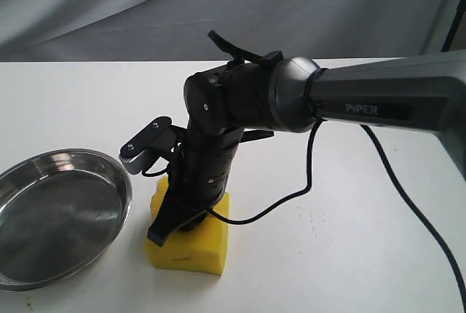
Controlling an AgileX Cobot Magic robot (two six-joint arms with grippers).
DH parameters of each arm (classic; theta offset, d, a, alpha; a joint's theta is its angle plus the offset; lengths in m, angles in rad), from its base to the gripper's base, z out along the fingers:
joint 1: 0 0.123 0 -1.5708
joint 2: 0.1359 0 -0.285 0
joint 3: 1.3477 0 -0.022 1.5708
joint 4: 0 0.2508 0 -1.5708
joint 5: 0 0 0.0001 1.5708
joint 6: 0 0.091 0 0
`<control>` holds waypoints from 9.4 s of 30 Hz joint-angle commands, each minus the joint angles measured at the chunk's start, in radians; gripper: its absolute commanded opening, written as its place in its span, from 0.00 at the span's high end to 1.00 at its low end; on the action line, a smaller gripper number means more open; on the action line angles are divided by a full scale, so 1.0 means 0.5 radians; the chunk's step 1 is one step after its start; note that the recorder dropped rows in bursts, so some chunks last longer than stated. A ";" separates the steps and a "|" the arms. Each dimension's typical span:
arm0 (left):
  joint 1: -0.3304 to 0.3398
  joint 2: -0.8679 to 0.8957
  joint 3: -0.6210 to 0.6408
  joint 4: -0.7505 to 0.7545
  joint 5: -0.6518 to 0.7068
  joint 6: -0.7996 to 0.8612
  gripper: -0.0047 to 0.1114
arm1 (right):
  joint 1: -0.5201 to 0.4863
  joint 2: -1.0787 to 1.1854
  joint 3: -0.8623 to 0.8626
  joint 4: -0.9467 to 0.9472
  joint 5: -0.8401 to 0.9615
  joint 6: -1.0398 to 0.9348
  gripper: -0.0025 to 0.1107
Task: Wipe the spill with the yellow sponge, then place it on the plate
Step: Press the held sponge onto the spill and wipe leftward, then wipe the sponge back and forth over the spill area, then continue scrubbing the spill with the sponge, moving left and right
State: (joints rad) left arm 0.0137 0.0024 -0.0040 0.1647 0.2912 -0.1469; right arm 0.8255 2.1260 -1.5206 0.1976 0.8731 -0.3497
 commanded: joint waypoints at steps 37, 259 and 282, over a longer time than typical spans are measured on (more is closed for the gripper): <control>-0.008 -0.005 0.008 0.003 -0.014 -0.016 0.96 | 0.032 0.056 0.014 -0.476 0.142 0.448 0.98; -0.008 -0.005 0.008 0.003 -0.014 -0.016 0.96 | 0.015 -0.008 0.084 -0.268 0.006 0.185 0.98; -0.008 -0.005 0.008 0.003 -0.014 -0.016 0.96 | -0.906 -0.072 0.084 -0.362 0.299 0.296 0.98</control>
State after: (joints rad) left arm 0.0137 0.0024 -0.0040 0.1647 0.2912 -0.1469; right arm 0.4009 2.1104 -1.4821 0.0774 1.0101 -0.2064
